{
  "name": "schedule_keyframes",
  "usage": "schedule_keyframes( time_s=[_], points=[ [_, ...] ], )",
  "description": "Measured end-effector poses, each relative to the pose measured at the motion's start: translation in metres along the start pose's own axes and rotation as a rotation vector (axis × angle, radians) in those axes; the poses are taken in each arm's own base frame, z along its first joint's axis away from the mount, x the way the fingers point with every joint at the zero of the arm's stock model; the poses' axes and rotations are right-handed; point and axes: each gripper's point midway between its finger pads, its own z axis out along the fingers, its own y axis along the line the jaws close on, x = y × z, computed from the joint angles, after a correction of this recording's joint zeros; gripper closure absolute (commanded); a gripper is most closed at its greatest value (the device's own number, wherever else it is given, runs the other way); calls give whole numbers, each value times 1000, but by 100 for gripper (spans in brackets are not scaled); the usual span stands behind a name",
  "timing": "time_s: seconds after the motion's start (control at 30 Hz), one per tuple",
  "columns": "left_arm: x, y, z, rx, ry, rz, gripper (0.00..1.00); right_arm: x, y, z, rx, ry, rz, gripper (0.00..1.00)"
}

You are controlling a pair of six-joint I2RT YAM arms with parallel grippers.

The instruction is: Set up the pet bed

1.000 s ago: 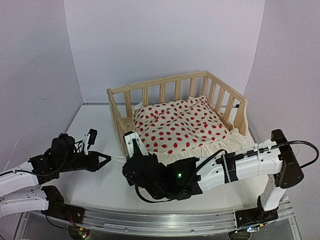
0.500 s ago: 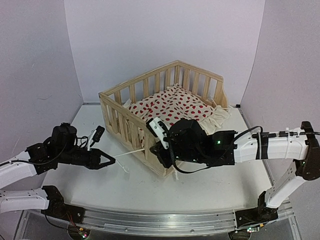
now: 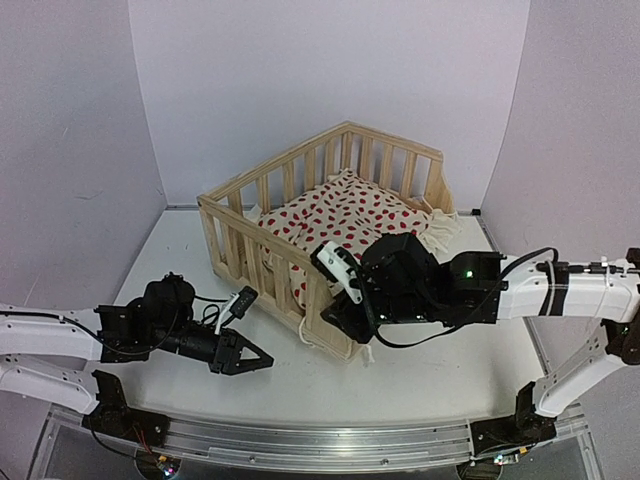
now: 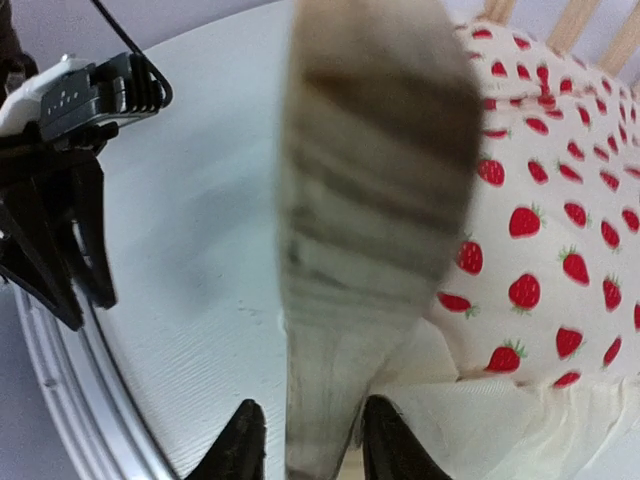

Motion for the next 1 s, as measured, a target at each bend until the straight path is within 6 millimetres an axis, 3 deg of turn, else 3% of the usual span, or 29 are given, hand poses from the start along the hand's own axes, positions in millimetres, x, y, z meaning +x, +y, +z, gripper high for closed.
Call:
schedule_keyframes(
  time_s=[0.13,0.23,0.37,0.43,0.5,0.63,0.73,0.87,1.0],
  points=[
    [-11,12,0,-74,-76,7,53,9,9,-25,-9,85,64,30],
    [-11,13,0,-107,-129,62,47,29,7,-59,-14,115,136,15],
    [-8,14,-1,-110,-218,145,41,65,-18,-100,31,93,219,12],
    [-3,20,1,-118,-256,186,40,86,-30,-103,74,100,233,13],
    [2,27,5,-132,-273,222,40,110,-40,-94,113,122,226,15],
    [11,45,25,-179,-261,299,40,160,-46,-53,145,193,178,19],
    [16,59,41,-207,-253,341,41,185,-49,-31,148,212,150,26],
    [25,79,56,-242,-242,357,41,190,-49,-12,133,159,137,26],
    [18,83,72,-234,-279,364,40,173,-42,5,96,48,122,26]
  ],
)
